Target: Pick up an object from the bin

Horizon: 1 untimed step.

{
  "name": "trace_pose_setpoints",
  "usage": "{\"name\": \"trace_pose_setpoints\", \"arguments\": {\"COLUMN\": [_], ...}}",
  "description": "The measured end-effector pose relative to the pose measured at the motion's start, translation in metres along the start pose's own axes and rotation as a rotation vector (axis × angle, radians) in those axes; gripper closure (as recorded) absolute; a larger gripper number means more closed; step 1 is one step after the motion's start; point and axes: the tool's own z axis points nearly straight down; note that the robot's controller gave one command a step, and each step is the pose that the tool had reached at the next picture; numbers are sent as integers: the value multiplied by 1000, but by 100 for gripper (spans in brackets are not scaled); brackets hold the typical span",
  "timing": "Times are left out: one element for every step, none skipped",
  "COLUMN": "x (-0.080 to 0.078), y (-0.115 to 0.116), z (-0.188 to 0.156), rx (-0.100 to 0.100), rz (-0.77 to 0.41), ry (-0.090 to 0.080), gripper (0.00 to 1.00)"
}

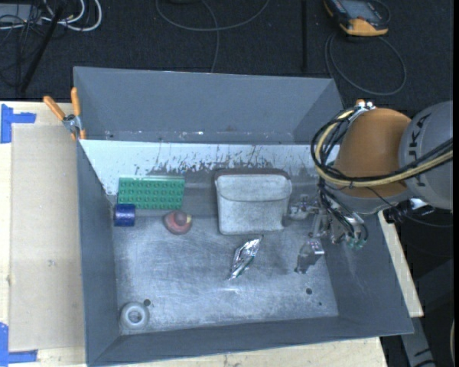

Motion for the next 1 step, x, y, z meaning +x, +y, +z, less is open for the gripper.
{"name": "trace_pose_setpoints", "arguments": {"x": [-29], "y": [42], "z": [43], "rx": [6], "rz": [-32], "ry": [-7], "gripper": [0]}}
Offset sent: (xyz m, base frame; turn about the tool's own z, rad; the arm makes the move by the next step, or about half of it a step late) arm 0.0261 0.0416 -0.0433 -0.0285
